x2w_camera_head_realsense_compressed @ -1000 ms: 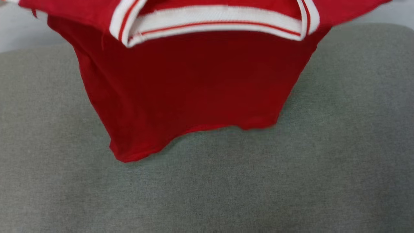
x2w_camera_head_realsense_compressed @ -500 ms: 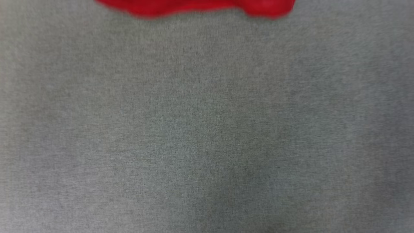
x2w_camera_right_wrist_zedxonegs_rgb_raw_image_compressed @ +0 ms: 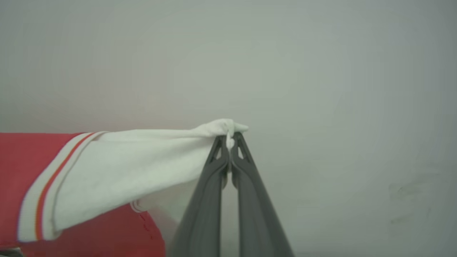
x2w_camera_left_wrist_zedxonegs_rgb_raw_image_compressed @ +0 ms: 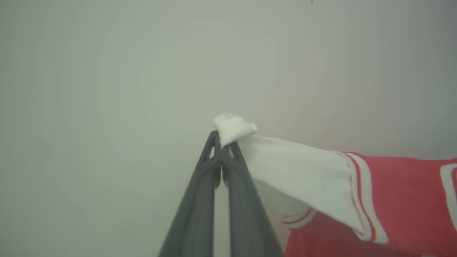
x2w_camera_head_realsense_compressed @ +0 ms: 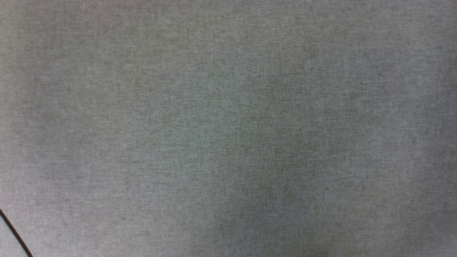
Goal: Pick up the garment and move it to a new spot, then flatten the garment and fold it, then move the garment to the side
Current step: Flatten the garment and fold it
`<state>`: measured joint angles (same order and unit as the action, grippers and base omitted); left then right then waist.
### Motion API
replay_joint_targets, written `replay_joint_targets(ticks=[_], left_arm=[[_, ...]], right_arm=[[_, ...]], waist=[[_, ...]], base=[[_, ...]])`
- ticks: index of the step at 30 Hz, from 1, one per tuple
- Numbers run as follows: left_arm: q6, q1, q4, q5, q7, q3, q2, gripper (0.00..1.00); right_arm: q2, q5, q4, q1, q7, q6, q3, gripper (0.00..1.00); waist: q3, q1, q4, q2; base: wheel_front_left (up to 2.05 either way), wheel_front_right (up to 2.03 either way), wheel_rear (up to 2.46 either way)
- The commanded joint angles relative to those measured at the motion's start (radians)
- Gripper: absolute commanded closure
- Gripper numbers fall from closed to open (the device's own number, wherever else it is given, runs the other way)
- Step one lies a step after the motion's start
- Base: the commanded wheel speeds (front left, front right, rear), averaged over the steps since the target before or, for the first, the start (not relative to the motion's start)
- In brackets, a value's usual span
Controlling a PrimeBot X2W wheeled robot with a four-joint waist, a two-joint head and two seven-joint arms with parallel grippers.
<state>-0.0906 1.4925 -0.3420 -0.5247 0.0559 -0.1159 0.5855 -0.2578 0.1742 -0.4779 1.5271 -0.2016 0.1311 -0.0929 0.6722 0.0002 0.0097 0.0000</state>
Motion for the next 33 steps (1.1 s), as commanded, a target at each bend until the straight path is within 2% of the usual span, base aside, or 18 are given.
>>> replay_joint_targets(ticks=[1,8,15,19,24,33], left_arm=[[-0.004,-0.041,-0.020,-0.007,-0.021,-0.004,-0.012,1.00],[-0.014,-0.270,-0.102,-0.025,-0.119,-0.026,-0.049,1.00],[-0.001,-0.591,-0.112,-0.037,-0.171,-0.043,-0.063,1.00],[-0.004,-0.761,-0.080,-0.065,-0.159,-0.039,-0.037,1.00],[-0.014,-0.959,-0.039,-0.117,-0.081,-0.050,-0.009,1.00],[0.018,-1.289,0.116,-0.164,0.013,-0.037,0.066,1.00]], right_arm=[[-0.003,0.005,-0.018,-0.039,0.014,-0.001,0.002,1.00],[0.001,0.037,-0.099,-0.237,0.032,-0.001,0.055,1.00],[-0.046,0.109,-0.115,-0.486,-0.009,-0.001,0.117,1.00],[-0.090,0.169,-0.103,-0.621,-0.077,-0.001,0.135,1.00],[-0.143,0.262,-0.041,-0.800,-0.165,-0.001,0.155,1.00],[-0.200,0.348,0.115,-1.051,-0.301,-0.001,0.121,1.00]], waist=[[-0.005,-0.0002,0.003,0.0000],[-0.075,-0.0002,0.014,0.0000],[-0.203,-0.0002,0.023,0.0000],[-0.278,-0.0002,0.028,0.0000],[-0.368,-0.0002,0.031,0.0000],[-0.466,-0.0002,0.019,0.0000]], base=[[0.00,0.00,0.00],[0.00,0.00,0.00],[0.00,0.00,0.00],[0.00,0.00,0.00],[0.00,0.00,0.00],[0.00,0.00,0.00]])
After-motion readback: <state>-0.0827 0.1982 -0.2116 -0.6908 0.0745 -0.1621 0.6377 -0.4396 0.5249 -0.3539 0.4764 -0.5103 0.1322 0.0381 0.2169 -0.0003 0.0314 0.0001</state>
